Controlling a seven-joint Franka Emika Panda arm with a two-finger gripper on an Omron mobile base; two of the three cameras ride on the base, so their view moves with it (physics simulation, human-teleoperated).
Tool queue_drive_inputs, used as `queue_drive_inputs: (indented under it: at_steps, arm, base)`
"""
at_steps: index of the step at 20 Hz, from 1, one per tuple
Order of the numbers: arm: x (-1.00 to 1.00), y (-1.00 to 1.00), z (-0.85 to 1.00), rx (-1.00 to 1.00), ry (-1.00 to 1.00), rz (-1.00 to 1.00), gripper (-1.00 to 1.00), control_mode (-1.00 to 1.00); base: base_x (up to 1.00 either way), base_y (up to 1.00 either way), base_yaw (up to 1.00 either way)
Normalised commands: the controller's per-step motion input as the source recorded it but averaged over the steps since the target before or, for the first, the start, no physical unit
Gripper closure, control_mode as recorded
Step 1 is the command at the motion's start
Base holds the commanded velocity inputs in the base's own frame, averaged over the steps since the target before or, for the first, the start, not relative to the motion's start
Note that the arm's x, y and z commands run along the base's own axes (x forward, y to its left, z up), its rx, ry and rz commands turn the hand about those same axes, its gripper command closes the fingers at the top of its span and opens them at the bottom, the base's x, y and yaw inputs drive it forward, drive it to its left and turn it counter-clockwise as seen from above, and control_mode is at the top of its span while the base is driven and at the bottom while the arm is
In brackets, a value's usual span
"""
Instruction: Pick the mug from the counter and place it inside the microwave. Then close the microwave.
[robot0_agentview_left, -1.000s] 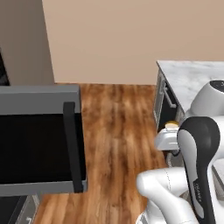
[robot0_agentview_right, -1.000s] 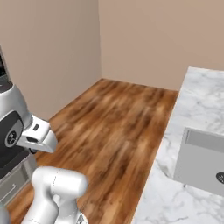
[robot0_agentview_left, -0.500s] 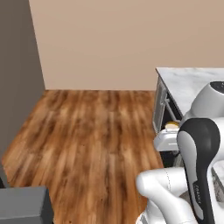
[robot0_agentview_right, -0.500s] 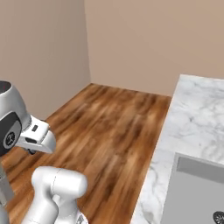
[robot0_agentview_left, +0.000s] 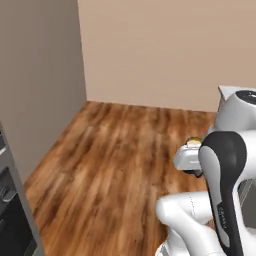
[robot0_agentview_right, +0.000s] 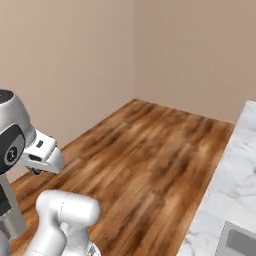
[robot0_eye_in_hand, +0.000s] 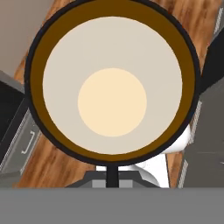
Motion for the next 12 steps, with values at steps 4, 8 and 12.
queue_drive_inputs:
  at_steps: [4,8,12]
  arm:
    - [0.0,0.0,0.0,0.0,0.0,0.0,1.0,1.0]
    - [0.0,0.0,0.0,0.0,0.0,0.0,1.0,1.0]
    - [0.0,0.0,0.0,0.0,0.0,0.0,1.0,1.0]
  base:
    - [0.0,0.56,0.73]
    - [0.0,0.49,0.8]
    - [0.0,0.21,0.78]
